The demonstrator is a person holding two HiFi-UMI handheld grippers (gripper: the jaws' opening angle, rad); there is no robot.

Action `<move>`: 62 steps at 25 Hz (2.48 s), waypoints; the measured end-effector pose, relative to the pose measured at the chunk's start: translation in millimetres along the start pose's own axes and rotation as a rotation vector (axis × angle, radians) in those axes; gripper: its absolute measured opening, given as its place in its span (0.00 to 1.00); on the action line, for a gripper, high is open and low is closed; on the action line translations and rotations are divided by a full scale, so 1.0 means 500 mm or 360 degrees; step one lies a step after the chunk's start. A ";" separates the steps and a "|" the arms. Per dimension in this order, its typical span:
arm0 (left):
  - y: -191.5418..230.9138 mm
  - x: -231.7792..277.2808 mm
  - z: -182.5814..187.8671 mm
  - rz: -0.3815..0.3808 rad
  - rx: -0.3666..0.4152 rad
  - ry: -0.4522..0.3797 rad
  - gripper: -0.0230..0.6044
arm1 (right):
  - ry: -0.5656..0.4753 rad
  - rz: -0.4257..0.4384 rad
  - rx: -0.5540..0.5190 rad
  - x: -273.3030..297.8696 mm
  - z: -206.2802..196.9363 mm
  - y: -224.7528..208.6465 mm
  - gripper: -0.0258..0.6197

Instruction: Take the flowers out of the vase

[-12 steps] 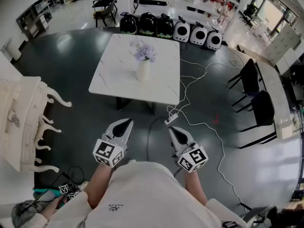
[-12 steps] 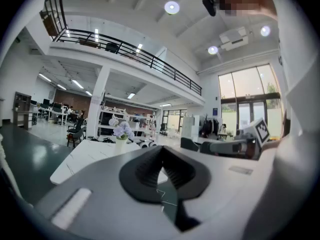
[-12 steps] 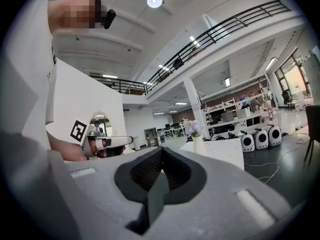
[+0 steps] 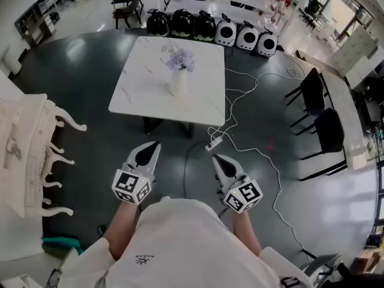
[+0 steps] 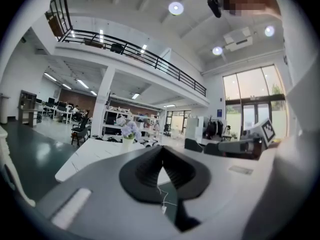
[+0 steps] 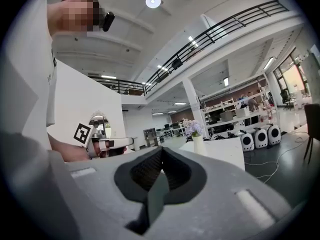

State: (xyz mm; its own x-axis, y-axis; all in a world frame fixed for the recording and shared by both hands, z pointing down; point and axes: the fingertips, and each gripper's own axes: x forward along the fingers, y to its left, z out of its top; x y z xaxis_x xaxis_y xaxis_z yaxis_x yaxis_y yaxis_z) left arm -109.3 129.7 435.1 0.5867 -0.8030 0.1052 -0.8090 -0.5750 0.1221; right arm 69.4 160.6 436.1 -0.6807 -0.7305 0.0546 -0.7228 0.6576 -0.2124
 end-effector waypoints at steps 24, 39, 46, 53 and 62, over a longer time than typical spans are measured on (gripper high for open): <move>0.068 -0.058 0.001 -0.0099 -0.0011 -0.0019 0.02 | -0.0033 -0.0080 0.0022 0.048 -0.005 0.080 0.04; 0.107 -0.137 -0.018 -0.0165 -0.0030 -0.0032 0.02 | -0.0004 -0.0113 -0.0031 0.071 -0.032 0.164 0.04; 0.120 -0.167 -0.022 -0.0174 -0.0034 -0.0038 0.02 | -0.0002 -0.0113 -0.0038 0.080 -0.037 0.193 0.04; 0.132 -0.177 -0.021 -0.0182 -0.0045 -0.0034 0.02 | 0.0016 -0.0131 -0.0030 0.086 -0.040 0.205 0.04; 0.136 -0.151 -0.029 -0.0179 -0.0054 -0.0036 0.02 | 0.0022 -0.0119 -0.0035 0.101 -0.039 0.181 0.04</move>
State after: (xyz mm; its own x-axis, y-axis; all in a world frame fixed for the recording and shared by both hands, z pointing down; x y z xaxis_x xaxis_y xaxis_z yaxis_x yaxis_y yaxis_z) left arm -208.0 153.6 450.0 0.6725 -0.7371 0.0669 -0.7360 -0.6565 0.1654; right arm -32.8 187.1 438.3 -0.6260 -0.7754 0.0833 -0.7742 0.6051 -0.1855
